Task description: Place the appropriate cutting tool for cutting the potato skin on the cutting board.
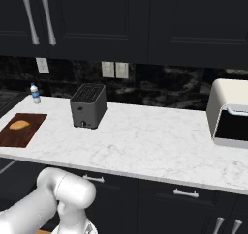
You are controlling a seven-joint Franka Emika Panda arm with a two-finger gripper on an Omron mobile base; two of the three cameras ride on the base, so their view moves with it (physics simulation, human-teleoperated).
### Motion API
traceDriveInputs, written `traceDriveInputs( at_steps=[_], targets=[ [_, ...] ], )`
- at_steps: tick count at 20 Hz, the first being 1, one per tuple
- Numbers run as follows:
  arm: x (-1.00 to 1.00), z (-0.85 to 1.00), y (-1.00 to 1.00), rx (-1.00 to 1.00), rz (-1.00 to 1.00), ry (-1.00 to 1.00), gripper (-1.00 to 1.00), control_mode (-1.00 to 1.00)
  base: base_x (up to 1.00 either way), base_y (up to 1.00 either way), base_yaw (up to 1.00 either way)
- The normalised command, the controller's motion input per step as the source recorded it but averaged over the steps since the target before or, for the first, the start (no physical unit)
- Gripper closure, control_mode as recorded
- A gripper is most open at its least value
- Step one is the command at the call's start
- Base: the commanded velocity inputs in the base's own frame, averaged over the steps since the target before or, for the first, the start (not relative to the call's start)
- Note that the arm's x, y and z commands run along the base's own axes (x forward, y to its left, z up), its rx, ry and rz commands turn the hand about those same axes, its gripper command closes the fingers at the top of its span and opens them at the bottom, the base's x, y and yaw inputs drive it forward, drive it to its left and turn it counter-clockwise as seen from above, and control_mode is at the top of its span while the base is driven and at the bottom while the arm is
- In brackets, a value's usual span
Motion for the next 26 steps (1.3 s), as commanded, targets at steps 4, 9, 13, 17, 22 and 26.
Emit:
traceDriveInputs(
  at_steps=[4, 9, 13, 17, 22, 26],
  targets=[
    [-0.43, 1.0, -0.3, 0.0, 0.0, -0.04, 1.0, -1.0, 0.0, 0.0, 0.0],
    [-0.29, 0.57, -0.49, 0.0, 0.0, -0.13, 1.0, -1.0, 0.0, 0.0, 0.0],
    [0.39, -0.06, -0.86, 0.0, 0.0, -0.1, 1.0, -1.0, 0.0, 0.0, 0.0],
    [0.96, -0.38, -0.86, -0.06, 0.0, -0.1, 1.0, -1.0, 0.0, 0.0, 0.0],
    [0.5, -0.09, -0.3, -0.01, 0.0, -0.04, 1.0, -1.0, 0.0, 0.0, 0.0],
    [0.62, 0.29, 0.17, -0.01, -0.07, 0.0, 1.0, -1.0, 0.0, 0.0, 0.0]
  ],
)
